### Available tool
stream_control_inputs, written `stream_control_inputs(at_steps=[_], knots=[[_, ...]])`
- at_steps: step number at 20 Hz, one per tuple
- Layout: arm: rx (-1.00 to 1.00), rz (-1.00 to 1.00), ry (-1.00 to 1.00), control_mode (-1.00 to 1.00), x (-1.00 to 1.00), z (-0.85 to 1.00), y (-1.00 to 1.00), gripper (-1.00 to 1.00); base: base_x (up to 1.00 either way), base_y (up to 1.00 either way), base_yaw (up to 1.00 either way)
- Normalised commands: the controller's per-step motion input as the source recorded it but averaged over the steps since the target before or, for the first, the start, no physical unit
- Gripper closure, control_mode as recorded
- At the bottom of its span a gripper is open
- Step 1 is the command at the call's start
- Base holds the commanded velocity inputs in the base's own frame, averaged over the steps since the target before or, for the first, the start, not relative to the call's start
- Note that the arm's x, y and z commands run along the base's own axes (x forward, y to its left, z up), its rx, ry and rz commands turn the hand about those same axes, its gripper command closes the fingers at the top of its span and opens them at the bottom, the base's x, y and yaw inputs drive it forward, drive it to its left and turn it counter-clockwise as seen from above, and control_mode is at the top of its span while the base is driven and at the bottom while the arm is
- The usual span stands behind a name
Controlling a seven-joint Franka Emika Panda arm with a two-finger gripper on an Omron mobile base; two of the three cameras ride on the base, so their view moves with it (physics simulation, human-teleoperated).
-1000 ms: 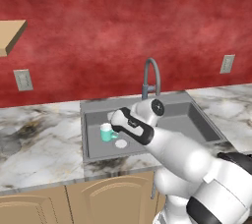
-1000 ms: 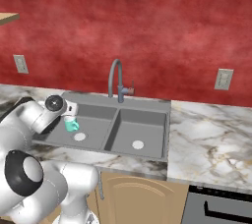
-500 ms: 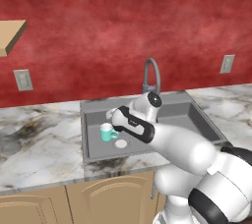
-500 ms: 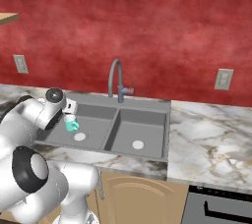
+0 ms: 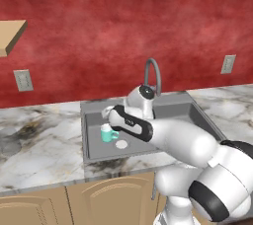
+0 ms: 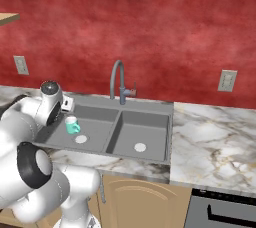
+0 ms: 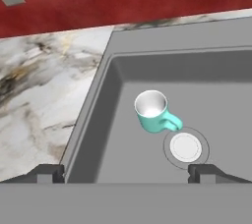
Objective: Place the mug in the left basin and the glass cup in the right basin of the sink.
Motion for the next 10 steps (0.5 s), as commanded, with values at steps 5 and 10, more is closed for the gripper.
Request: stream_control_inputs(at_steps=[5,10], knots=[[0.07,0.03,-0.01,-1.0,-0.04,0.02,0.23,-1.0,0.0,0.0,0.0],[0.13,0.0,-0.02,-1.0,0.0,0.0,0.32,-1.0,0.0,0.0,0.0]])
